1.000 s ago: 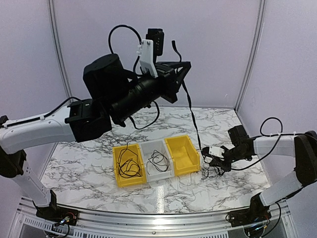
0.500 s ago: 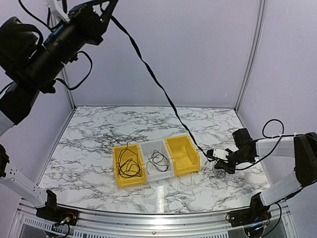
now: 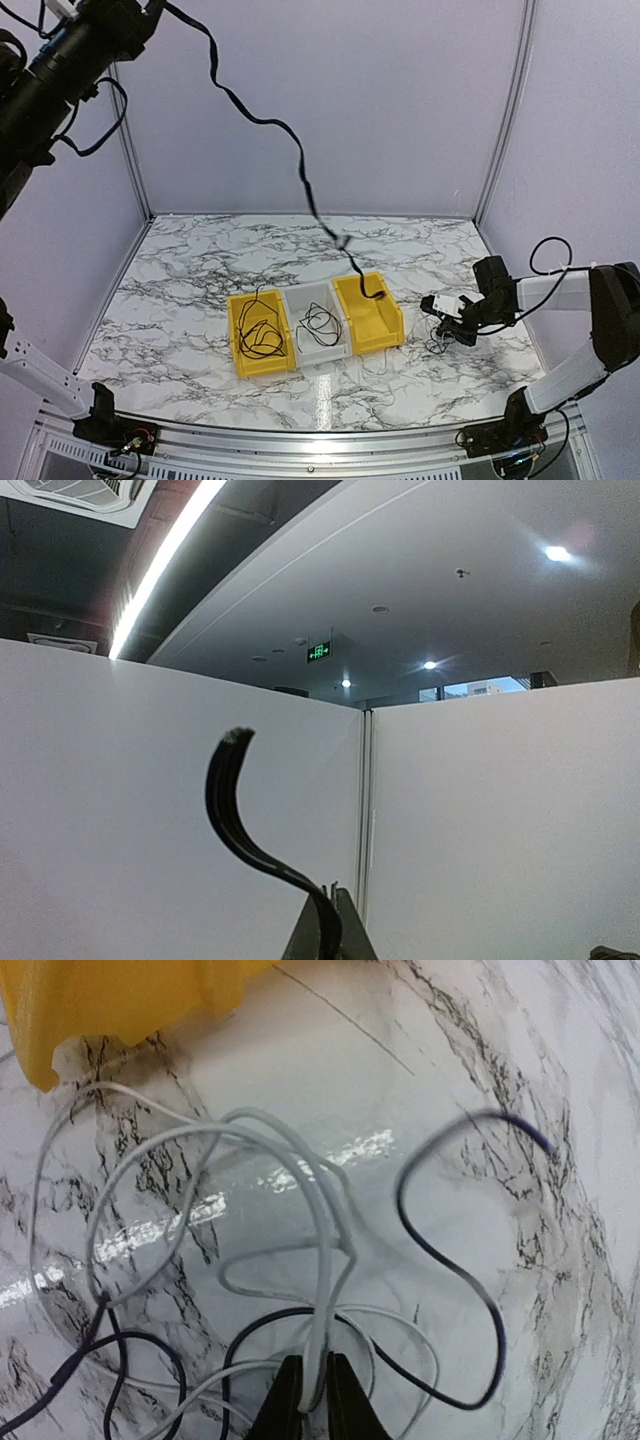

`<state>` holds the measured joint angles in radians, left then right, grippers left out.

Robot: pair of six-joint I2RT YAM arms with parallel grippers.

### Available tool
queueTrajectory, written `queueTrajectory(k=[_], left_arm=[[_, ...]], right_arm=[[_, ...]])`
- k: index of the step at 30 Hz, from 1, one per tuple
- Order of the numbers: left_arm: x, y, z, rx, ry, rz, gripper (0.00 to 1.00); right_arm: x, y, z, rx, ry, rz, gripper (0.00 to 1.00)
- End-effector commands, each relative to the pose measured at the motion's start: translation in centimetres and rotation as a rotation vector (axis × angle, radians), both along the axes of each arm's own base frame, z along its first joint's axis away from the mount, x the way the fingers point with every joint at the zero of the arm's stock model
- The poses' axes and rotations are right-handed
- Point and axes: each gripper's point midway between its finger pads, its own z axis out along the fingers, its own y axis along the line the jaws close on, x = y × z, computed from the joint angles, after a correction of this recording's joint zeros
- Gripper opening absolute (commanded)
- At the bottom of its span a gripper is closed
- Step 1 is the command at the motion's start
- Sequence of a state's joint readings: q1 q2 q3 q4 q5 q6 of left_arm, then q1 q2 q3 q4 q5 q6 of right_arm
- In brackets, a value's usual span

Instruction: Untangle the cables

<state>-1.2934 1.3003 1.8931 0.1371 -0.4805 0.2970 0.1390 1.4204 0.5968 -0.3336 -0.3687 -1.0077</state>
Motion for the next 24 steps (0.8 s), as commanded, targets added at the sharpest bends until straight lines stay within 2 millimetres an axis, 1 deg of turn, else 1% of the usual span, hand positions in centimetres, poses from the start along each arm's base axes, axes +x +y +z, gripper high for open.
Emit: queueTrajectory(k=[1, 5, 6, 8, 11, 15, 17, 19, 21, 24], left_arm=[[-0.9, 4.5, 2.1, -0.065, 0.008, 0.015, 0.0], [-0.6, 4.9, 1.1, -0.043, 0.033, 0.033, 0.0], [-0.5, 4.8, 0.7, -0.03, 0.042, 0.037, 0.0], [-0.4, 4.9, 0.0, -0.019, 0.061, 0.035, 0.0], [-0.3, 5.0, -1.2, -0.015, 0.093, 0.025, 0.0], [-0.3, 5.6, -2.6, -0.022, 0.128, 0.016, 0.0], [-0.4, 5.8, -3.3, -0.027, 0.142, 0.007, 0.0], [-0.3, 6.0, -3.8, -0.027, 0.155, 0.009, 0.0], [-0.3, 6.1, -4.2, -0.031, 0.165, 0.008, 0.0], [-0.4, 6.1, -4.6, -0.041, 0.18, -0.014, 0.0]], right_arm=[[-0.1, -2.2, -1.3, -0.061, 0.067, -0.087, 0.1], [0.2, -1.6, -0.4, -0.023, 0.066, -0.088, 0.1], [0.2, -1.5, -0.2, -0.017, 0.07, -0.086, 0.11], [0.4, -1.2, 0.8, 0.0, 0.08, -0.088, 0.17], [0.7, -0.7, 3.5, 0.039, 0.058, -0.092, 0.26], [1.4, -0.4, 9.0, 0.08, -0.063, -0.098, 0.41], [1.3, -0.3, 11.6, 0.088, -0.114, -0.101, 0.53], [1.0, -0.1, 13.7, 0.096, -0.153, -0.098, 0.61], [0.4, 0.4, 15.2, 0.095, -0.171, -0.083, 0.64], [-0.5, 1.4, 16.2, 0.089, -0.173, -0.056, 0.65]])
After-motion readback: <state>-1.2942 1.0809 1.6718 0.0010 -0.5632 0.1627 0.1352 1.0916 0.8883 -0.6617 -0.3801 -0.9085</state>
